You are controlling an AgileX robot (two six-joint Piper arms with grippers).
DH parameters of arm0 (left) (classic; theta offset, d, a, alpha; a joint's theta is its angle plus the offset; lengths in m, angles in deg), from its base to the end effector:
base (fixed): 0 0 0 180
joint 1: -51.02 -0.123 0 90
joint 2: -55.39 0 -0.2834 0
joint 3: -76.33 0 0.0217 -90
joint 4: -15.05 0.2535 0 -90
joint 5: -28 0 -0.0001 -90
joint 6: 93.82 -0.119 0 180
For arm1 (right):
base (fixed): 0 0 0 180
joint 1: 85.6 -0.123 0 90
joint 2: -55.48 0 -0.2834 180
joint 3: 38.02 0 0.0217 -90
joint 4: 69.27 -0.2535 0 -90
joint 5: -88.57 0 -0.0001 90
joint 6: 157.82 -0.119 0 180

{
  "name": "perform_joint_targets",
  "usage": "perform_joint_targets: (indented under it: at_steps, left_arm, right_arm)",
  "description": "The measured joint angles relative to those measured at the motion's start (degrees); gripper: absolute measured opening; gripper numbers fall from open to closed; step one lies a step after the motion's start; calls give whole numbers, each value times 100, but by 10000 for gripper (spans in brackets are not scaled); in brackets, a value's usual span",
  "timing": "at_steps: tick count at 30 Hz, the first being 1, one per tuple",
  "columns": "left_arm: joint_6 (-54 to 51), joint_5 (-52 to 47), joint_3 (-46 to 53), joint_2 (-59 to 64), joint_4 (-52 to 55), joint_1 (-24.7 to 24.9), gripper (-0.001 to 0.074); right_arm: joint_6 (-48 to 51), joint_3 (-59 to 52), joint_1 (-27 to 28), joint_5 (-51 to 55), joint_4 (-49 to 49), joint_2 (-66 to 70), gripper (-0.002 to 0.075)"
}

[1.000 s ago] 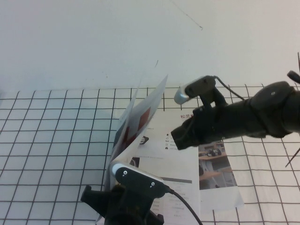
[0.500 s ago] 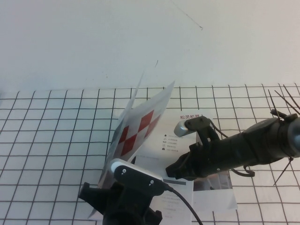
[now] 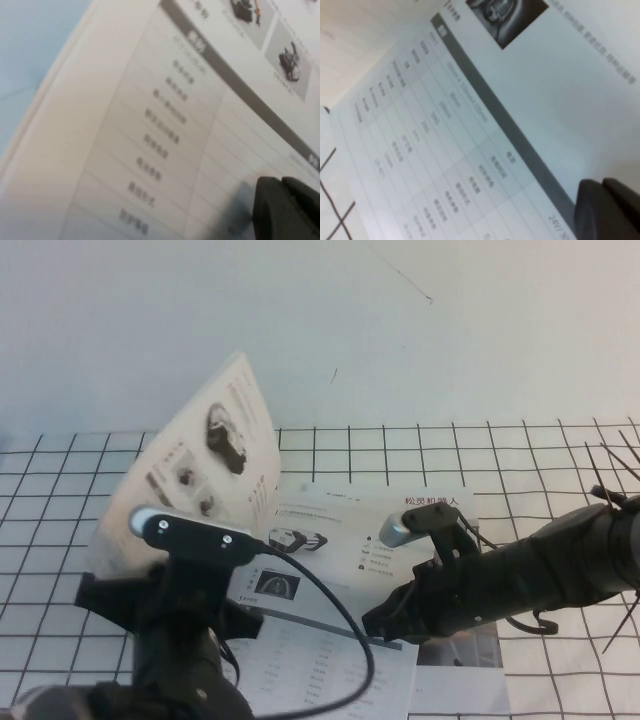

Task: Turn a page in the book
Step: Open the closed book

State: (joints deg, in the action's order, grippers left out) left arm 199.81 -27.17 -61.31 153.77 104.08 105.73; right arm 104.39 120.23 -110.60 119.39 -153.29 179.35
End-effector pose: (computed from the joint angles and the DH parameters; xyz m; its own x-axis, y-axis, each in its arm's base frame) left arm 0.2301 -0.1559 0.1672 -0.4872 0.2653 -0.8320 -0.0367 0.9457 0.3230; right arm 0.3110 0.2120 0.0735 -0.7870 -0.3531 -0.5060 -0.5889 0.6747 0.4450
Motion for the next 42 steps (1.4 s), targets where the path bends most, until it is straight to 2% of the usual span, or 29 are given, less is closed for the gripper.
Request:
perform_joint_targets:
  at_steps: [6,11,14,19,23,27,32,36,42]
  left_arm:
    - [-494,1068,0,-9,-86,-1532,-3]
    - [-821,1929,0,-9,-90,-2455,-3]
    - [-1242,2470,0,-14,-291,-2794,-3]
    - [-1906,2919,0,-14,-735,-2950,-3]
    - [-2118,3044,0,29,-837,-2962,-3]
    - [-2154,3262,0,270,-846,-2962,-3]
    - [-2154,3347,0,490,-901,-2962,-3]
    - [-2154,3347,0,500,-952,-2962,-4]
    - [-2154,3347,0,500,-1031,-2962,-4]
  right_arm:
    - [27,-69,-10,-22,181,-137,1]
    - [52,-112,-32,-31,345,-226,1]
    - [104,-135,-43,-6,431,-317,1]
    - [374,-188,-55,450,480,-581,1]
    - [798,-188,-67,1555,417,-841,1]
    - [512,-188,-365,2080,636,-897,1]
    - [-524,-188,-1316,961,1433,-897,1]
    - [-1150,-188,-2000,26,1681,-897,1]
    - [-1561,-188,-2435,-976,1934,-887,1]
